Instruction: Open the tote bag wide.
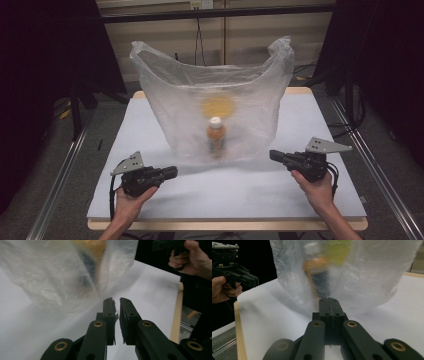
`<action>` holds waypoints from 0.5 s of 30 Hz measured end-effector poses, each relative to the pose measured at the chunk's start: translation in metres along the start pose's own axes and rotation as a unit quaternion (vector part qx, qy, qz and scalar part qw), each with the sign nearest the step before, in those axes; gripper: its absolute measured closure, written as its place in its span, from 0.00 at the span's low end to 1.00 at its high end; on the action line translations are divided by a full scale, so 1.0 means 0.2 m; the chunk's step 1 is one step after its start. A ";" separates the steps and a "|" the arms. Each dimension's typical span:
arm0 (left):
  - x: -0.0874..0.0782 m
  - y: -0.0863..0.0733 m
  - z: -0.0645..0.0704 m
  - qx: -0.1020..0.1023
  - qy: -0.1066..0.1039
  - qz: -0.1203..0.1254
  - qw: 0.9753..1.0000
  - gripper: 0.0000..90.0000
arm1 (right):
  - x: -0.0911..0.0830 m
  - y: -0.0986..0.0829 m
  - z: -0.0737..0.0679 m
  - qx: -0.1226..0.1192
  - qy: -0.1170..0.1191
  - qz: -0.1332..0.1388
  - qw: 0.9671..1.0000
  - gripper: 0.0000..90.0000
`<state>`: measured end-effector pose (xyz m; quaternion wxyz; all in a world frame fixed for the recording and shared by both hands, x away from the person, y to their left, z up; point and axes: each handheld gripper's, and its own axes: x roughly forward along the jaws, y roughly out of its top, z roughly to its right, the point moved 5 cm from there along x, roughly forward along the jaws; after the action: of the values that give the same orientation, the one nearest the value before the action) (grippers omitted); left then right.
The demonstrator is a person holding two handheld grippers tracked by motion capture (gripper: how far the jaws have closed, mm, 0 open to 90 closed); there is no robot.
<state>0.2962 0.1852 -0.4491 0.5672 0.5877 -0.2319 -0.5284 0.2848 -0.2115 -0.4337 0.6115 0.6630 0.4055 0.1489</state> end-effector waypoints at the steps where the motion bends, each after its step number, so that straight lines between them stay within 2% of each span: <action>1: 0.00 0.00 0.00 0.000 0.000 0.000 1.000 0.95 | 0.01 0.01 -0.01 -0.002 0.007 -0.001 1.000 1.00; 3: 0.01 0.02 0.03 0.020 -0.003 -0.010 1.000 0.98 | 0.03 0.04 -0.02 -0.004 0.014 0.000 1.000 1.00; 6: 0.03 0.04 0.04 0.027 -0.008 -0.010 1.000 1.00 | 0.04 0.06 -0.03 -0.007 0.017 0.000 1.000 1.00; 7: 0.03 0.07 0.04 0.036 -0.010 -0.010 0.999 1.00 | 0.05 0.09 -0.04 -0.007 0.021 0.003 1.000 1.00; 15: 0.06 0.14 0.04 0.032 -0.012 0.006 0.999 1.00 | 0.12 0.17 -0.07 -0.011 0.043 0.006 0.999 1.00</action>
<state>0.3030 0.1642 -0.4255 0.5482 0.5983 -0.2588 -0.5240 0.3021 -0.1811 -0.4062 0.5999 0.6519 0.4253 0.1853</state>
